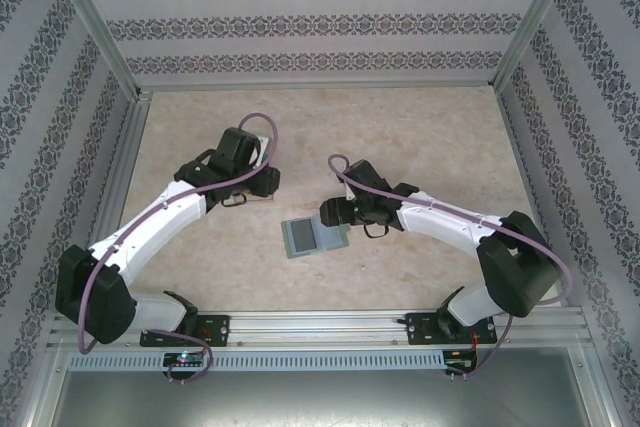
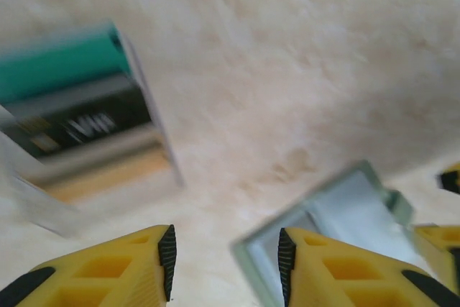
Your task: Take the credit cards out of the card holder
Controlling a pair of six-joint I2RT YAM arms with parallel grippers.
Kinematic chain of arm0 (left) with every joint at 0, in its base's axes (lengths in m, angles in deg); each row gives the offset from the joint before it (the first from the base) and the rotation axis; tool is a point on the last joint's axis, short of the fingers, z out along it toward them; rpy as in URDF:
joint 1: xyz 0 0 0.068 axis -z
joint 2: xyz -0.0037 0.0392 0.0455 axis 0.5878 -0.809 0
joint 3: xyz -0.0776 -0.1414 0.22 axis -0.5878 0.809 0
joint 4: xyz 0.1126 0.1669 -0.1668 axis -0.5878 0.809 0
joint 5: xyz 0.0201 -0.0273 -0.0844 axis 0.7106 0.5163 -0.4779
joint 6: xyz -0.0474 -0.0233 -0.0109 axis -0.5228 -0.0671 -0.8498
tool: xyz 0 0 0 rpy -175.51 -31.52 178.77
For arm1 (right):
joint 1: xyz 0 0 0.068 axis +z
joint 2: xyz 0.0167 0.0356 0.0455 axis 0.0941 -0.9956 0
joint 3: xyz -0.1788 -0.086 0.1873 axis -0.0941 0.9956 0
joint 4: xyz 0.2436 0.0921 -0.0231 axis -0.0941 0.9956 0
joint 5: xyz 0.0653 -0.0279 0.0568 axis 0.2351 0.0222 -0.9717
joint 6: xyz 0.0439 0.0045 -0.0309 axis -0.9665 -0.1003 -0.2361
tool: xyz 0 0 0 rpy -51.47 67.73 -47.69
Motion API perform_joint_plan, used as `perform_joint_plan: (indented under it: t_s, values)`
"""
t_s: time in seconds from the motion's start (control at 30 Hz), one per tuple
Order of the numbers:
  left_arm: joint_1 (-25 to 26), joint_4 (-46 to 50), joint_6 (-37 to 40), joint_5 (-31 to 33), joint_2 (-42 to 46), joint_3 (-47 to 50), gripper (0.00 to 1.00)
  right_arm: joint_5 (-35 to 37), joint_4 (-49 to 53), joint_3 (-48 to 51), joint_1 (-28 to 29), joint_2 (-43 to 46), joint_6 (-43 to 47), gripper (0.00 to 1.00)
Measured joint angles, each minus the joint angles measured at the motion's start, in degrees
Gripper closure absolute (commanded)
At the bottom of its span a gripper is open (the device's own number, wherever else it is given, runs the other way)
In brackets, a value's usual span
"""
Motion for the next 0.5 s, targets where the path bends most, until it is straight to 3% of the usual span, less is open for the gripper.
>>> perform_joint_plan:
  t_s: [0.03,0.27,0.37,0.5]
  values:
    - [0.0,-1.51,-4.15,-2.6,-0.09,2.78,0.56,-0.13,-0.02,0.0,0.07,-0.68,0.07,0.43]
    - [1.81,-10.32,-25.4,-12.57,-2.43,14.95,0.55,-0.35,-0.07,0.2,0.92,-4.83,0.66,0.52]
    - [3.56,-13.22,-30.73,-13.94,-3.63,15.65,0.55,-0.13,-0.02,0.74,1.64,-5.7,0.68,0.59]
    - [5.44,-16.48,-35.56,-15.02,-6.75,15.65,0.56,0.55,-0.04,0.94,2.62,-6.71,0.68,0.59]
